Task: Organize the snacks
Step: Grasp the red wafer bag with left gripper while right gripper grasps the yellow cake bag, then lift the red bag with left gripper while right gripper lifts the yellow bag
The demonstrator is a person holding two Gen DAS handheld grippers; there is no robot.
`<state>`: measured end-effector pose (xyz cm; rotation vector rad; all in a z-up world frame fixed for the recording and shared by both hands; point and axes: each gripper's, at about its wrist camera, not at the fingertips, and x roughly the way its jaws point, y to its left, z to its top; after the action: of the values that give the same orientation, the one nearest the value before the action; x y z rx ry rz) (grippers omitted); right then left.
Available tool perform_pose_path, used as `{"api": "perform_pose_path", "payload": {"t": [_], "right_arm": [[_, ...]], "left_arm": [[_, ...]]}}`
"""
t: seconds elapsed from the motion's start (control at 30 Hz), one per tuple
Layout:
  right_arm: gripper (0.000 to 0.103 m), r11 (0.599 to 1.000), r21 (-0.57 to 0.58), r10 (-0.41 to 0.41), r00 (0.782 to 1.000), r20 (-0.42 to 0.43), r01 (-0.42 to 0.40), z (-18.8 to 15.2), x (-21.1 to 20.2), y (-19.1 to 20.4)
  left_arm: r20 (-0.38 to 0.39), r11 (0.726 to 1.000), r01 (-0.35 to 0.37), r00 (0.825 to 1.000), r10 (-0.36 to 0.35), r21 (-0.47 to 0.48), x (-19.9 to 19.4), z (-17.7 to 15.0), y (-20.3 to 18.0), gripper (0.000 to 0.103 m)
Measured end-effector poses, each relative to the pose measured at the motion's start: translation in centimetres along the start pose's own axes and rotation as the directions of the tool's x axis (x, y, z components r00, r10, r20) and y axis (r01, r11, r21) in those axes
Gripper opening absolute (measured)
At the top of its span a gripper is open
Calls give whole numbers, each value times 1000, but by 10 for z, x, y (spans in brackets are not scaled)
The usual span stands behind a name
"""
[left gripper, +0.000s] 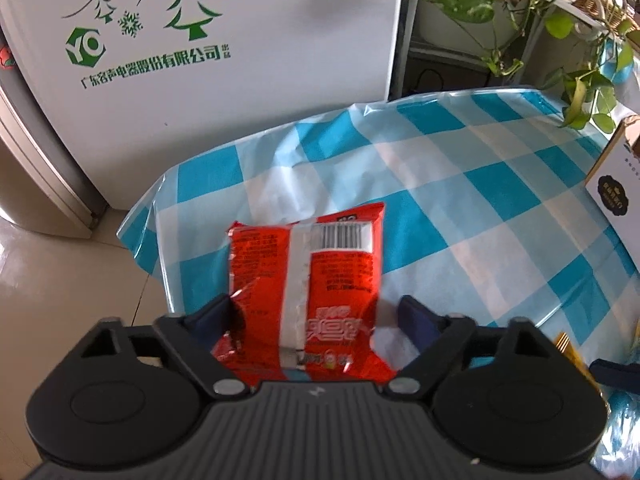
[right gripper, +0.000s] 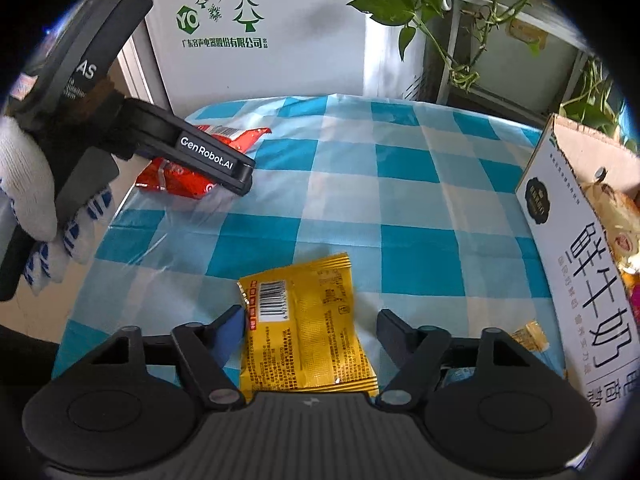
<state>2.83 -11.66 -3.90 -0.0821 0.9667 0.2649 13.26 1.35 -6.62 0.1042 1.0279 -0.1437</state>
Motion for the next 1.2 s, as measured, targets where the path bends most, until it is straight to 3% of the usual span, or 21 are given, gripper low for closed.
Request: {"api": "perform_pose_path", "payload": {"t": [0.07,0.13,0.37,0.77,1.2], "right_arm": [[64,1000,-13,-20,1000,1,20,0,-1,1],[61,999,-17,-28,1000,2,28,0,-2,0],[57,999,21,-27,1000,5,27,2,-7,-5],[57,992,119,-38,999,15,36,4,-24,-22],[57,990,130,-65,996,59,57,-7,-62,-33]], "left_arm": [[5,1000,14,1000,-14,6,-3,1,-3,66],[14,999,21,1000,-21,28,-5,-1,-9,64],[24,997,82,996,-82,7,-17,-8,-20,64],[70,990,122,991,-117,-70,-49,-25,-26,64],[129,973,172,980,-153,-152,-84,-77,-42,64]]}}
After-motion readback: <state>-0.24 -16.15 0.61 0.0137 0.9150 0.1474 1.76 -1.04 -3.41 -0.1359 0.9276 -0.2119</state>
